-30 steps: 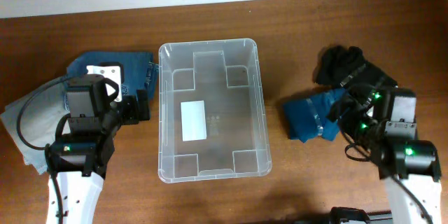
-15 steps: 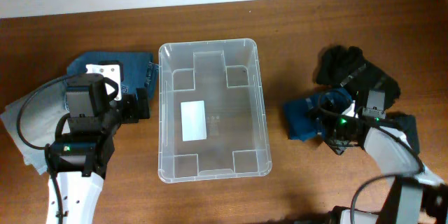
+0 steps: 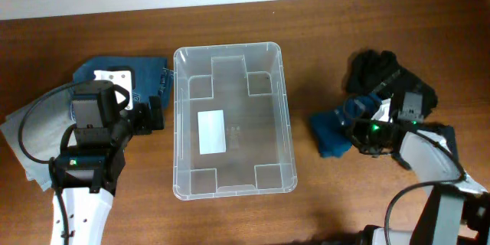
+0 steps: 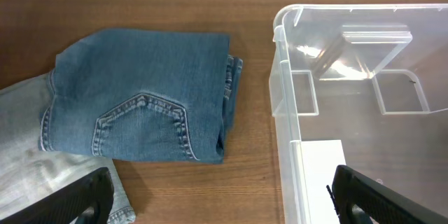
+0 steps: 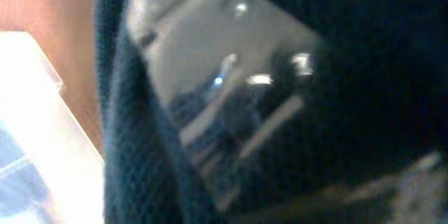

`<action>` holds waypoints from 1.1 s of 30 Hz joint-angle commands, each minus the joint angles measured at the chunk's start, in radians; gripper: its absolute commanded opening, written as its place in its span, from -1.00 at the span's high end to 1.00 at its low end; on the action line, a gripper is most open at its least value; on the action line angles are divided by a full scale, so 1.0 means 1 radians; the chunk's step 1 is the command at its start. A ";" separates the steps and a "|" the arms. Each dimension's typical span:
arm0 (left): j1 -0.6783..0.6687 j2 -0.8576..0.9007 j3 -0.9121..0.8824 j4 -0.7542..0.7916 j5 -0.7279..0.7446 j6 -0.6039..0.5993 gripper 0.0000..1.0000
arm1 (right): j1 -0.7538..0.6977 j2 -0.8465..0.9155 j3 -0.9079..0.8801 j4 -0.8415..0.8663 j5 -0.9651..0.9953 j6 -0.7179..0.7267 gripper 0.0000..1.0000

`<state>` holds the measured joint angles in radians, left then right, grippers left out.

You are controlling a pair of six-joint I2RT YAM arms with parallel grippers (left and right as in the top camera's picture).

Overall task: Pack container
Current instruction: 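Carry the teal clothes into the box's upper half and release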

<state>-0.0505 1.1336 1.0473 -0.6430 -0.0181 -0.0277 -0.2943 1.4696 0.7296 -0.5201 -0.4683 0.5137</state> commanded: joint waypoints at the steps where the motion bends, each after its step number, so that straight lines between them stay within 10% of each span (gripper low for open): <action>1: -0.004 0.000 0.025 0.002 -0.004 -0.010 -0.99 | 0.043 -0.091 0.179 -0.105 0.057 -0.213 0.92; 10: -0.004 0.000 0.025 0.002 -0.003 -0.010 -0.99 | 0.402 -0.150 0.690 -0.275 0.219 -0.139 0.92; 20: -0.004 0.000 0.025 0.003 -0.004 -0.010 -0.99 | 0.825 0.068 0.694 -0.028 0.366 0.505 0.92; 33: -0.004 0.000 0.025 0.002 -0.003 -0.010 -0.99 | 0.940 0.330 0.694 0.139 0.408 0.729 0.92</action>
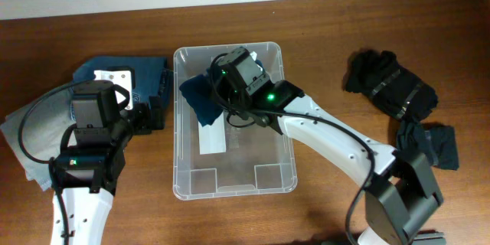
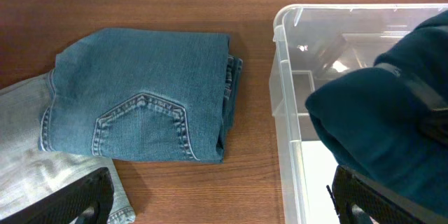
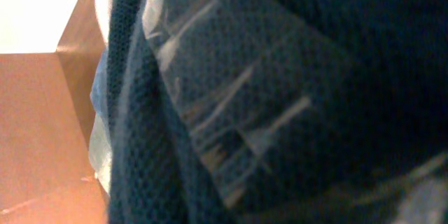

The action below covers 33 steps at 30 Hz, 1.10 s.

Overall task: Pack container
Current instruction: 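Carry the teal clothes into the box's upper half and release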

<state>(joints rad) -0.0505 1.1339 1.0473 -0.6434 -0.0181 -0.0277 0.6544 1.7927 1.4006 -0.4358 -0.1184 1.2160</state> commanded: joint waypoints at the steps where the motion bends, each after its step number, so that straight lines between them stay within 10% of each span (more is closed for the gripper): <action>1: -0.004 -0.001 0.025 0.003 -0.003 -0.010 -0.99 | -0.014 0.010 0.023 0.060 0.084 0.027 0.92; 2: -0.004 -0.001 0.025 0.002 -0.003 -0.010 -0.99 | -0.021 0.014 0.023 0.060 0.117 0.027 0.79; 3: -0.004 -0.001 0.025 0.002 -0.003 -0.010 -0.99 | -0.024 0.018 0.023 0.060 0.126 0.026 0.24; 4: -0.004 -0.001 0.025 0.002 -0.003 -0.010 -0.99 | -0.027 0.033 0.023 0.060 0.111 -0.004 -0.97; 15: -0.004 -0.001 0.025 -0.001 -0.003 -0.010 -0.99 | 0.006 0.047 0.024 0.034 0.014 -0.297 -0.99; 18: -0.004 -0.001 0.025 -0.001 -0.003 -0.010 -0.99 | 0.005 0.046 0.030 0.033 0.046 -0.483 -0.52; 19: -0.004 -0.001 0.025 -0.001 -0.003 -0.010 -0.99 | 0.005 0.046 0.030 0.032 0.097 -0.590 0.16; 22: -0.004 -0.001 0.025 -0.002 -0.003 -0.010 -0.99 | 0.000 0.050 0.029 0.021 0.265 -0.697 0.81; 33: -0.004 -0.001 0.025 -0.002 -0.003 -0.010 -0.99 | -0.066 0.283 0.031 -0.031 0.081 -0.798 0.74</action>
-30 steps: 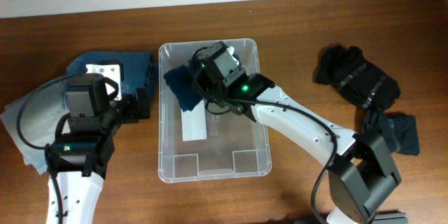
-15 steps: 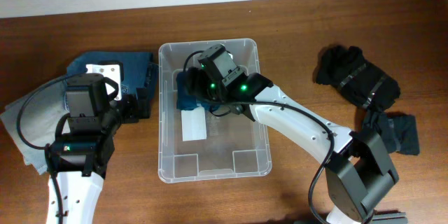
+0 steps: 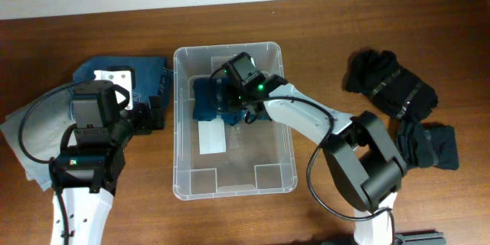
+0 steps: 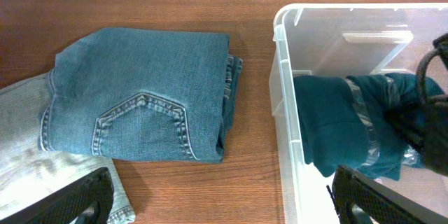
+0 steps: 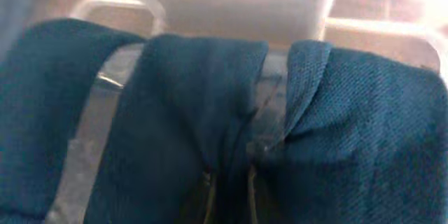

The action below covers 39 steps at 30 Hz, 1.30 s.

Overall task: Pack container
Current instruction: 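Carry the teal clothes into the box's upper half and release, then move the right gripper back and grasp the folded black clothes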

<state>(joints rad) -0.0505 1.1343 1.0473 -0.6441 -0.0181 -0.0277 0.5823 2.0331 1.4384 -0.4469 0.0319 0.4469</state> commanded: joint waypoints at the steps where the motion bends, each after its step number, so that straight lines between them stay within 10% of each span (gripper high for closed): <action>1: -0.004 -0.001 0.025 -0.001 -0.003 -0.010 -0.99 | 0.003 0.031 0.002 -0.024 -0.069 -0.030 0.63; 5: -0.004 -0.001 0.025 0.000 -0.004 -0.010 -0.99 | -0.019 -0.098 0.110 -0.130 -0.036 -0.074 -0.61; 8: -0.004 -0.001 0.025 0.000 -0.004 -0.010 -0.99 | -0.058 -0.243 0.219 -0.228 0.015 -0.108 -0.83; 14: -0.004 -0.001 0.025 0.000 -0.004 -0.010 -0.99 | -0.336 -0.472 0.241 -0.348 0.157 -0.152 -0.98; 20: -0.004 -0.001 0.025 0.000 -0.004 -0.010 -0.99 | -0.748 -0.372 0.178 -0.688 0.176 -0.835 -0.97; 39: -0.004 -0.001 0.025 0.008 -0.004 -0.010 -0.99 | -0.877 -0.029 0.029 -0.465 0.178 -0.832 -0.98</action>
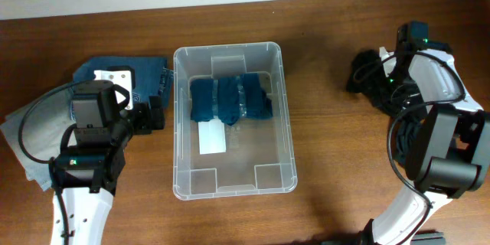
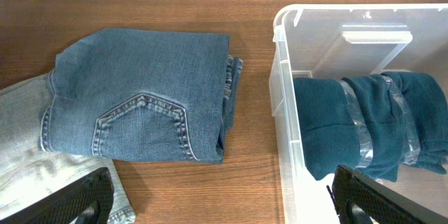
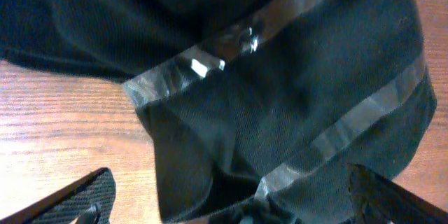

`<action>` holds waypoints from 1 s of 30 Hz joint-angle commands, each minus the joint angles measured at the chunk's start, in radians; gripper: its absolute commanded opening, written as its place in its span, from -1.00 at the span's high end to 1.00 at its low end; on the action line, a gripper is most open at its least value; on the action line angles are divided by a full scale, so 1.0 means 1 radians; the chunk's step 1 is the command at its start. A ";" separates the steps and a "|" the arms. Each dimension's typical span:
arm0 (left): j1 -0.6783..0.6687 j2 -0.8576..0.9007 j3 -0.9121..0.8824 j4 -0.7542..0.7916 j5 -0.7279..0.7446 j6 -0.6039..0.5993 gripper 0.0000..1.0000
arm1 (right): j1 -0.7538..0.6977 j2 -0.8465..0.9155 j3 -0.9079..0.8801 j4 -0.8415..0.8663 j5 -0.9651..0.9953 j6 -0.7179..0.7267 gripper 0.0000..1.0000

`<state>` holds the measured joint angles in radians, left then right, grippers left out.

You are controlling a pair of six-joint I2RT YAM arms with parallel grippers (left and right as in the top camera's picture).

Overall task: Pack container
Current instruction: 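Move the right gripper back and grasp the folded black clothes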

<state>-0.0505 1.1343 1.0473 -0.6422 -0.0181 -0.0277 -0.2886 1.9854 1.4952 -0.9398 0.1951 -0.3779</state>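
The clear plastic container (image 1: 178, 122) stands mid-table. A teal taped bundle (image 1: 227, 100) lies inside it at the back, also in the left wrist view as the teal bundle (image 2: 357, 129). My right gripper (image 1: 390, 84) is open over the black taped bundle (image 1: 390, 84), which fills the right wrist view as black cloth with tape strips (image 3: 280, 91). My left gripper (image 1: 155, 113) is open beside the container's left wall, over bare wood (image 2: 224, 189), near folded blue jeans (image 2: 140, 94).
A pale grey garment (image 2: 28, 161) lies under the jeans at the far left. Another dark blue bundle (image 1: 432, 145) lies on the table at right, below the black one. A white label (image 1: 211, 138) sits on the container floor.
My right gripper has let go of the teal bundle, left it in the container's back part, and now is open over the black bundle at the right. The left arm is unmoved.
My right gripper was shut on the teal bundle at the right of the table. Then it held it over the container's back. Then it was low in the container with it. Now the bundle lies there alone and the gripper is over the black bundle.
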 commanded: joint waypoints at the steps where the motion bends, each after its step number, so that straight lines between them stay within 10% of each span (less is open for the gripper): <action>1: -0.004 -0.001 0.025 0.006 -0.004 -0.010 -0.99 | -0.006 0.019 -0.047 0.058 0.016 -0.008 -0.97; 8: -0.004 -0.001 0.025 0.006 -0.004 -0.010 -0.99 | -0.007 0.019 -0.129 0.179 0.015 -0.001 -0.99; 13: -0.004 -0.001 0.025 0.006 -0.003 -0.010 -0.99 | -0.006 0.019 -0.129 0.188 0.015 0.020 0.35; 17: -0.004 -0.001 0.025 0.005 -0.003 -0.010 -0.99 | -0.006 0.018 -0.128 0.197 0.016 0.020 0.92; 30: -0.004 -0.001 0.025 0.006 -0.004 -0.010 -0.99 | 0.225 -0.269 0.205 -0.048 0.019 0.046 0.92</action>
<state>-0.0505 1.1343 1.0473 -0.6395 -0.0181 -0.0277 -0.1455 1.8515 1.5864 -0.9386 0.2111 -0.3393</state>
